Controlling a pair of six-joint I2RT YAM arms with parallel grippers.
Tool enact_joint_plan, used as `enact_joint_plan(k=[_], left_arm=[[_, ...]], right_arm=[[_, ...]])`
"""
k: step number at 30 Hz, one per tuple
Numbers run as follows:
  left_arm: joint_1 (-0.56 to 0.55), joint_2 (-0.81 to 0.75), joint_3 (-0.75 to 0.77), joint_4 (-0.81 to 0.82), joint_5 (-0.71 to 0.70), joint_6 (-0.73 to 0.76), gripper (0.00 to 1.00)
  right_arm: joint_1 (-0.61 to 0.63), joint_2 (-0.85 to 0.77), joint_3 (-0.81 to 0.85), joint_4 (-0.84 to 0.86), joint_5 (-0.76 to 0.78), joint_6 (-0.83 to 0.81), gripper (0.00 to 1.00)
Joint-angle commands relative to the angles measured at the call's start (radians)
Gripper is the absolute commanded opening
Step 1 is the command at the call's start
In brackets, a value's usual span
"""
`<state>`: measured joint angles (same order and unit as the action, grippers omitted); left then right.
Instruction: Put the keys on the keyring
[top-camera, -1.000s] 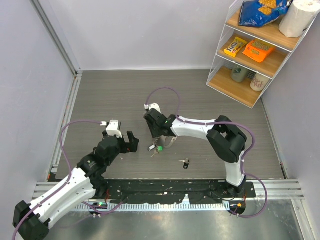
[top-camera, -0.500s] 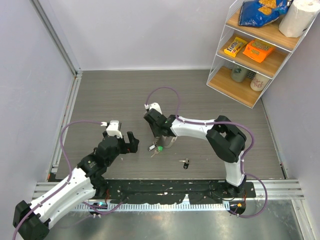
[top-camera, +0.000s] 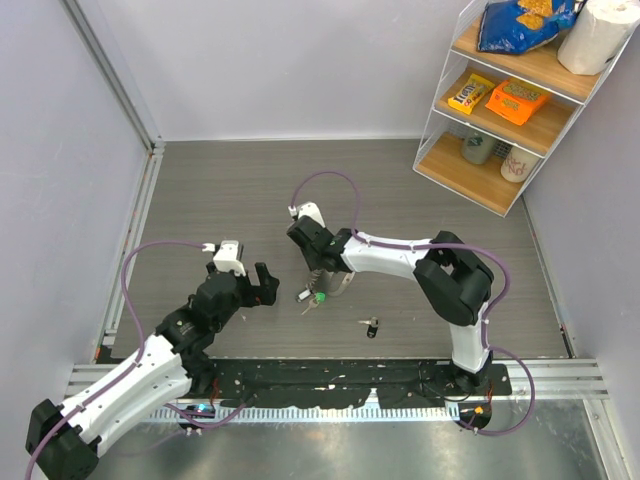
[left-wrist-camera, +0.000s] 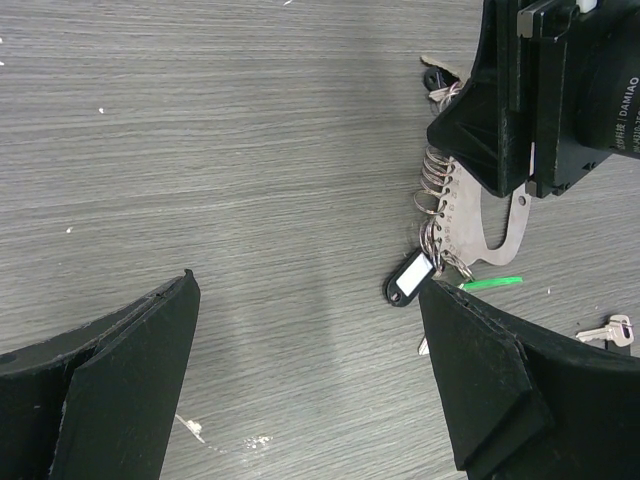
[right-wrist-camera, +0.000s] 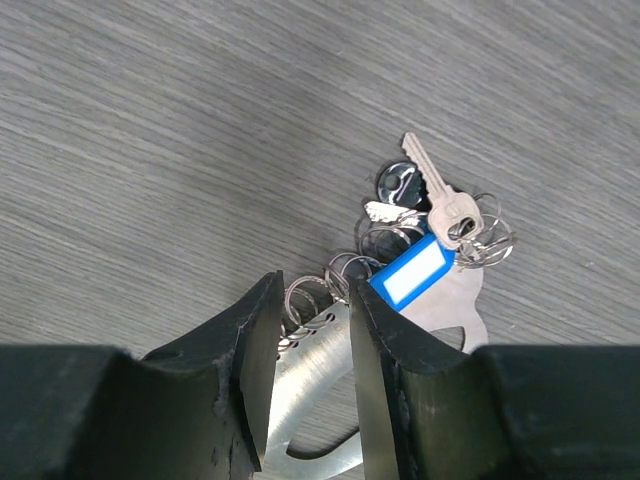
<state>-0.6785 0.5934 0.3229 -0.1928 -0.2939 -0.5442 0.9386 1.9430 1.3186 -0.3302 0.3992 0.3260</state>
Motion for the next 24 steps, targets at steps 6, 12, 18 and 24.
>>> enact_joint_plan(k=[6,12,18,24], left_arm=[[0.005,-0.004,-0.002,0.059,0.004,-0.011,0.99],[0.007,-0.006,-0.002,0.059,0.006,-0.014,0.99],[0.008,-0.007,-0.002,0.059,0.006,-0.013,0.99],[0.007,-0.007,-0.004,0.061,0.006,-0.014,0.99]], right_arm=[[-0.030,-0.067,0.034,0.025,0.032,-0.022,0.38],[-0.043,-0.039,0.044,0.037,-0.017,-0.022,0.36],[-0.047,-0.026,0.050,0.045,-0.048,-0.025,0.34],[-0.046,-0.010,0.051,0.040,-0.083,-0.028,0.33]])
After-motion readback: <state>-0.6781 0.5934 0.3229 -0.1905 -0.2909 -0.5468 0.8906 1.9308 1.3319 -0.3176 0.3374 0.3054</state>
